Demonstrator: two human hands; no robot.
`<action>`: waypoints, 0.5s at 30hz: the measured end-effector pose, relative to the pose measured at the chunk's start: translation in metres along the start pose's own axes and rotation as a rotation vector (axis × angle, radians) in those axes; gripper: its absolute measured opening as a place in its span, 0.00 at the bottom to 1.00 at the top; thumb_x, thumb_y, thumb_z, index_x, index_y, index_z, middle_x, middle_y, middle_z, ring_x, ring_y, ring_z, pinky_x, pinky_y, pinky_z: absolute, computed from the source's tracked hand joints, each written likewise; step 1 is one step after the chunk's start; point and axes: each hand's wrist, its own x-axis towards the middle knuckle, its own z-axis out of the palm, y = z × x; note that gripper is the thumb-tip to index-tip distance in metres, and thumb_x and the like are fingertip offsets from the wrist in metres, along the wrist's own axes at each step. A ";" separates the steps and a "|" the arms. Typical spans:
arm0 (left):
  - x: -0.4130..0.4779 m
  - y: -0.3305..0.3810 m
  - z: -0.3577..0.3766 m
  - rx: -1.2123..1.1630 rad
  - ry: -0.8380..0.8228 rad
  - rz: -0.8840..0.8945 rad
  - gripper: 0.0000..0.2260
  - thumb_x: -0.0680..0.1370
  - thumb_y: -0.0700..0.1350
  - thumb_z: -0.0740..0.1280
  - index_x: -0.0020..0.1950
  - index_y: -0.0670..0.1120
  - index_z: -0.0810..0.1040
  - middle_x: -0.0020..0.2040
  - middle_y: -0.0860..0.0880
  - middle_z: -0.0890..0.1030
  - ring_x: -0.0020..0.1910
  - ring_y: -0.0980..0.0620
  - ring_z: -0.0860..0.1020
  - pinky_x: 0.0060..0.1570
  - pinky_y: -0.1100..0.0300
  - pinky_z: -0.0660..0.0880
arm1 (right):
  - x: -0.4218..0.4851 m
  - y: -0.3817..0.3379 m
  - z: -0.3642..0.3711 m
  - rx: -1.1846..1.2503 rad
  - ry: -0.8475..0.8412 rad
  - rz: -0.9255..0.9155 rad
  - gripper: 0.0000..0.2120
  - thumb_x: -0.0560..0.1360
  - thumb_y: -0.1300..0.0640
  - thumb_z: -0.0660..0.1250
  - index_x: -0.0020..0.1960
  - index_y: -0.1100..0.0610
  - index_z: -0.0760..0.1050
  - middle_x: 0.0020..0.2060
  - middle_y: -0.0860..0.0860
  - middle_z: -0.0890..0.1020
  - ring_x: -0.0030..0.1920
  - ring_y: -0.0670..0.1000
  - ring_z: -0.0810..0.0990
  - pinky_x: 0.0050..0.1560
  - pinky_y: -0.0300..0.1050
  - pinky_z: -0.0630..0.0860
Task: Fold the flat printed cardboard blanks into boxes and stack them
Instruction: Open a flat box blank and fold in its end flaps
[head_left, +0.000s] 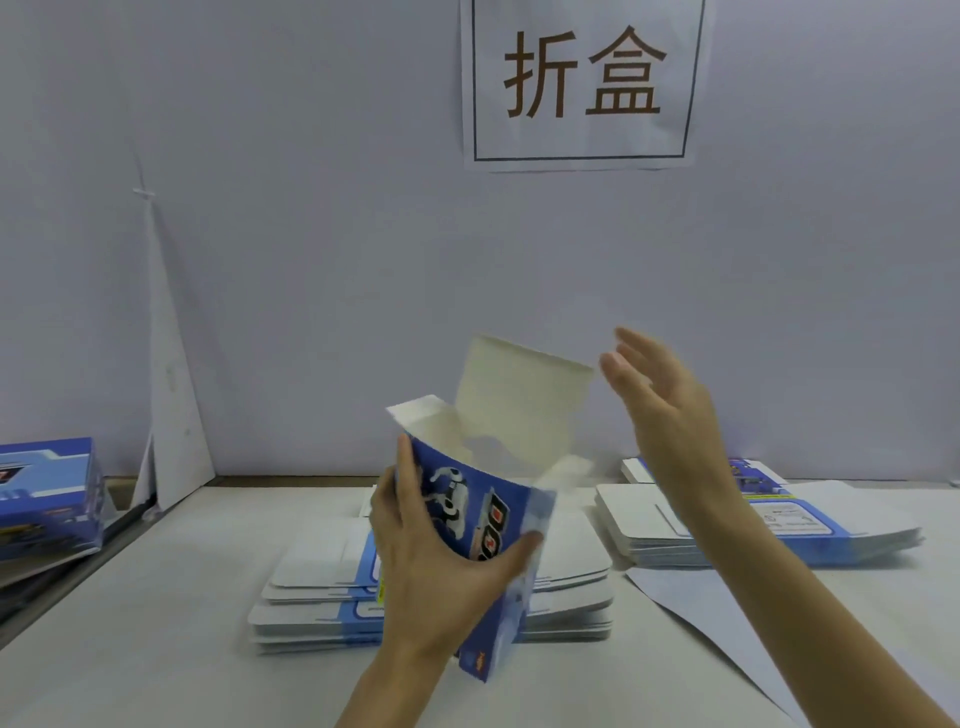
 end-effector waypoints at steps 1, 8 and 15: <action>0.003 0.000 -0.002 -0.036 0.052 -0.037 0.58 0.53 0.67 0.77 0.75 0.63 0.47 0.65 0.56 0.62 0.65 0.60 0.61 0.61 0.55 0.68 | -0.010 0.003 -0.001 0.004 0.017 -0.031 0.19 0.77 0.55 0.68 0.67 0.46 0.71 0.61 0.45 0.77 0.59 0.42 0.77 0.57 0.37 0.72; 0.009 0.018 -0.001 -0.326 0.109 -0.193 0.45 0.55 0.63 0.75 0.68 0.68 0.57 0.59 0.55 0.66 0.55 0.62 0.72 0.38 0.72 0.76 | -0.081 0.042 0.016 -0.140 -0.675 0.157 0.53 0.62 0.38 0.75 0.72 0.27 0.40 0.69 0.26 0.58 0.68 0.35 0.66 0.61 0.36 0.71; 0.016 0.021 -0.011 -0.394 -0.187 -0.253 0.37 0.64 0.65 0.66 0.71 0.55 0.65 0.62 0.51 0.78 0.63 0.48 0.76 0.64 0.48 0.72 | -0.067 0.051 0.005 0.347 -0.429 0.268 0.47 0.55 0.47 0.80 0.70 0.43 0.64 0.56 0.49 0.82 0.53 0.54 0.83 0.43 0.45 0.81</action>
